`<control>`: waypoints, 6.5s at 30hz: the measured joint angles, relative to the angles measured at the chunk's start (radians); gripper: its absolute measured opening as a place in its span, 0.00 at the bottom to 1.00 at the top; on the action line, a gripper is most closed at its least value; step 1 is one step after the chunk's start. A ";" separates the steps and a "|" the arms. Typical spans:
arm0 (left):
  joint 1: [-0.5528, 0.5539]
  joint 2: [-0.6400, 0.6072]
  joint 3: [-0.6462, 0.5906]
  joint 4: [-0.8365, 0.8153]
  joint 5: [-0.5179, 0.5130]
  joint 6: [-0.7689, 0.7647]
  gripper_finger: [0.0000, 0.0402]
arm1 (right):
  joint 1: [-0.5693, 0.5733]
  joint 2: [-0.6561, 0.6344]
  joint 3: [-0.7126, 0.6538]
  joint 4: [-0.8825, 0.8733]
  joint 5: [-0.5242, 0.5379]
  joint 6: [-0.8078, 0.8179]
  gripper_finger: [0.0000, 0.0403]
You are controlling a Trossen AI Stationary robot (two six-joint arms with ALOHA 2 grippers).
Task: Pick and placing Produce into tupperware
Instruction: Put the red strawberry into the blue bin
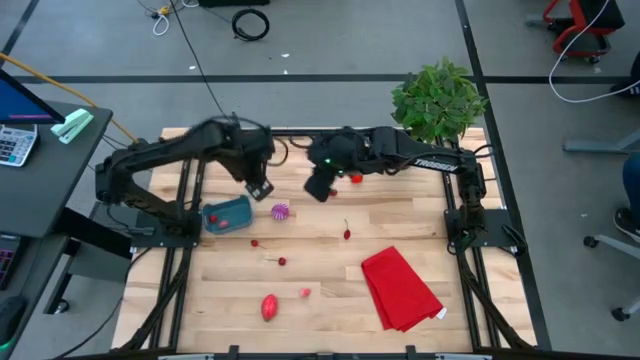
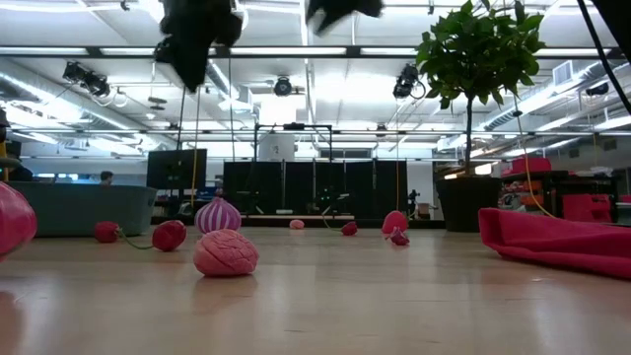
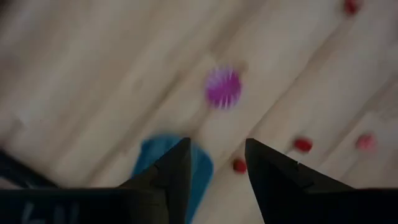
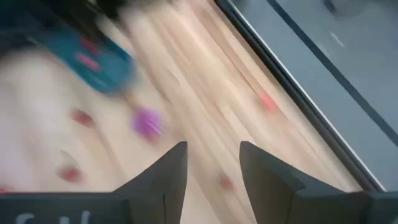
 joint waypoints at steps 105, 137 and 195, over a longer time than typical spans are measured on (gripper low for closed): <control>0.085 0.140 0.145 0.158 -0.015 0.127 0.34 | -0.384 0.001 -0.903 0.365 -0.097 -1.078 0.39; 0.085 0.140 0.145 0.159 -0.015 0.153 0.36 | -0.388 0.001 -0.998 0.433 -0.096 -1.010 0.39; 0.482 -0.143 0.823 0.021 -0.095 0.349 0.27 | 0.084 0.180 -0.351 1.220 -0.430 -0.345 0.00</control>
